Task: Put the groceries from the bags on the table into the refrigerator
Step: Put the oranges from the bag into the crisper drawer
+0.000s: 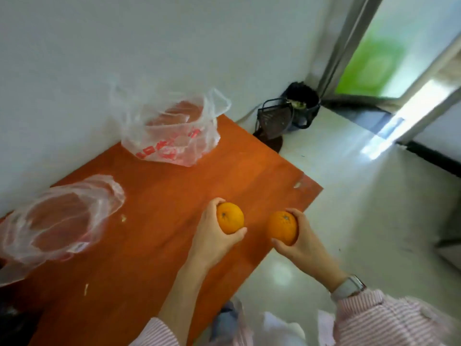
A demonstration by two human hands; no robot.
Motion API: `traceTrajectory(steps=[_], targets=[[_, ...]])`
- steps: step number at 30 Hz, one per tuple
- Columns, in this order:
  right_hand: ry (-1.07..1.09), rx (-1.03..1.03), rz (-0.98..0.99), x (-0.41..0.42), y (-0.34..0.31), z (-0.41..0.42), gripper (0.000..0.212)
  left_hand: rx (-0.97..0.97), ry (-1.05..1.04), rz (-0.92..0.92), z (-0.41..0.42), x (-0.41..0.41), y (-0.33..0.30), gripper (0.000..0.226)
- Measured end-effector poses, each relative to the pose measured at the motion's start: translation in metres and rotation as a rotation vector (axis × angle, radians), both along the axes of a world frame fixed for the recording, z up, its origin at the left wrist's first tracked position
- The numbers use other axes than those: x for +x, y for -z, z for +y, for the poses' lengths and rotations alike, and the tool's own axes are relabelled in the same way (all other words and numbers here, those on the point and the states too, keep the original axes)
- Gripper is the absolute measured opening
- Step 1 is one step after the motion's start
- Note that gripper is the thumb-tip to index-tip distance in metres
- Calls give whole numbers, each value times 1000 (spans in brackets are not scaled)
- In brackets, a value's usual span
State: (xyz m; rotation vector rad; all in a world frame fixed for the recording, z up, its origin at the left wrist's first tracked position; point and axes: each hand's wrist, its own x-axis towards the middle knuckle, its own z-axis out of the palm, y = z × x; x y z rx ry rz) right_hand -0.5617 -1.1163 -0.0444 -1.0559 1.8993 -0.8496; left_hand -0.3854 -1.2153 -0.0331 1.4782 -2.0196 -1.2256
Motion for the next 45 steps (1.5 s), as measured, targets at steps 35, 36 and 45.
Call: traceTrajectory(steps=[35,36,45], targets=[[1460,-181,509,-674,-194,670,72,-300,1527,591,585,-942,-210,75],[1458,-203,531,-696,-206,680,72,-289,1507,615,596,-962,-222,75],[1223,-405,808,-905,-322,752,72,-411,1219,893,657,-1136,-337,76]])
